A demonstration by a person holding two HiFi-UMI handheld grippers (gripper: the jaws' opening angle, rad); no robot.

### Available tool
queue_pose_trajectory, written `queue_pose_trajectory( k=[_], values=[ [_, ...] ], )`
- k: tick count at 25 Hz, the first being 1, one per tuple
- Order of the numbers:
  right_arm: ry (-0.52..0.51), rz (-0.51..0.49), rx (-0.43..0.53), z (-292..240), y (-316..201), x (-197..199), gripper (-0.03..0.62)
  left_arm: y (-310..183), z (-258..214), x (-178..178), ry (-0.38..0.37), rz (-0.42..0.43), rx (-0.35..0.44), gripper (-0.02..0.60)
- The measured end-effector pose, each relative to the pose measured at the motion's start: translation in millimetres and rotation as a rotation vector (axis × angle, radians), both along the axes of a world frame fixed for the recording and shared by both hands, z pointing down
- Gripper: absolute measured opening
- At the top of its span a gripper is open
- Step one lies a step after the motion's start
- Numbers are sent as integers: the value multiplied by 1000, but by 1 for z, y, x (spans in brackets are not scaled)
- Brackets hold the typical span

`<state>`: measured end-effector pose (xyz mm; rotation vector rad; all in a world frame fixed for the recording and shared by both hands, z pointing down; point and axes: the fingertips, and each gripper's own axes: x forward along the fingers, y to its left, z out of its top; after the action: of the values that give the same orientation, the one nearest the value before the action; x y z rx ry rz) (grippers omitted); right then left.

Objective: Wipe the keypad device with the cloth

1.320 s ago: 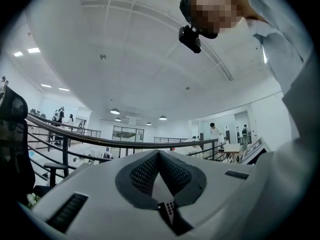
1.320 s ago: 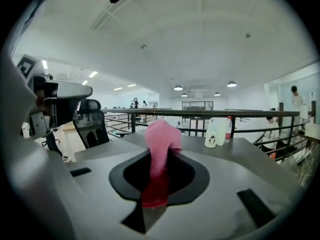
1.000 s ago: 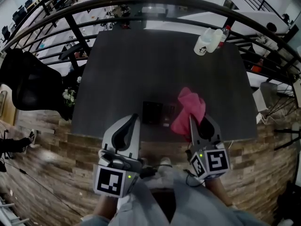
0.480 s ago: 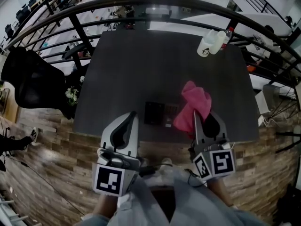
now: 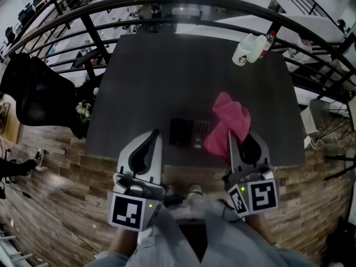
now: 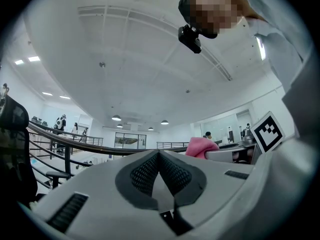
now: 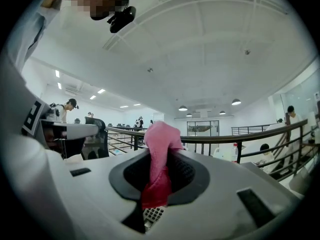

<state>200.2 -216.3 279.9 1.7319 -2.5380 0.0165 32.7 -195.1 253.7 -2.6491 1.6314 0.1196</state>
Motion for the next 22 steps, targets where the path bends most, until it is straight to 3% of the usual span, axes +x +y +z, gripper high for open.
queue_pose_trajectory(
  k=[22],
  values=[
    [3,21,-18,2,3,7,71,4,1,-4,6,-6,-7,3]
  ],
)
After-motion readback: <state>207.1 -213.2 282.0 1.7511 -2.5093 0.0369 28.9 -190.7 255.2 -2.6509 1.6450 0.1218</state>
